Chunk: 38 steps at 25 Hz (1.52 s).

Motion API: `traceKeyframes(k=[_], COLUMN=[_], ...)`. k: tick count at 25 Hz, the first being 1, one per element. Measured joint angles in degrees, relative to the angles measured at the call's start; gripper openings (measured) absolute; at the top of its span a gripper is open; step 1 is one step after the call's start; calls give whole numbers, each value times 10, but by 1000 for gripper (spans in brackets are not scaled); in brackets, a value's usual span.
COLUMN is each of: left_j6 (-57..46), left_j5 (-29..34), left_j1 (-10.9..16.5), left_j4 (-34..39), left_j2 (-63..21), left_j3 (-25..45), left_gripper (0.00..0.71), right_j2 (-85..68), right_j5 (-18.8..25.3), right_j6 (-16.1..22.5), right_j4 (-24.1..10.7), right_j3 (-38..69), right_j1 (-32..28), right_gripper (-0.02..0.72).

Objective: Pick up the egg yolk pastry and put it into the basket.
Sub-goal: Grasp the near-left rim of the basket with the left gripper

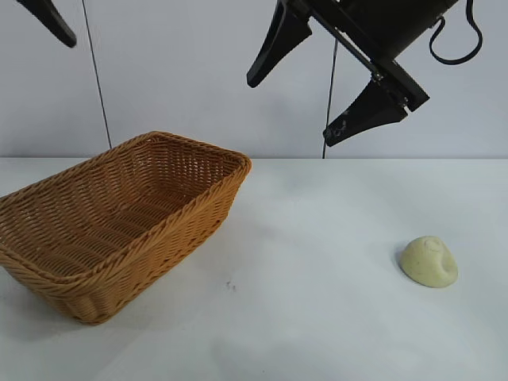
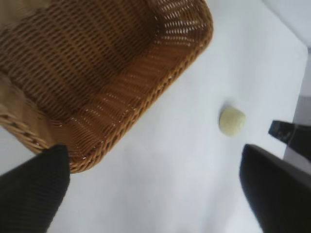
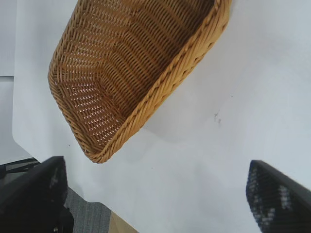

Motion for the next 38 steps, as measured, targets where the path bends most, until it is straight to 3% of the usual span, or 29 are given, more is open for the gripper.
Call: traceKeyframes(k=[3,10,13,22,29,38], left_j6=[-73,-278,-354,-398,-398,-395], left_j5=[13,13,-9,-88,-110,-174], left_j1=[-8,-76,-87,-88,-87,-42], left_j4=[42,199,236,246,256,251], left_j2=[-7,-7,-7,3,86,201], left_j3=[0,43,72,117,117,117], left_gripper=[696,696,696,696,696,696], right_j2=[0,0,0,0,0,0], right_j5=[0,0,0,0,1,1], right_j6=[0,0,0,0,0,0], right_j4=[0,0,0,0,0,0], right_j3=[0,0,0,0,0,0], right_j1=[0,0,0,0,0,0], right_gripper=[694,694,694,694,694,694])
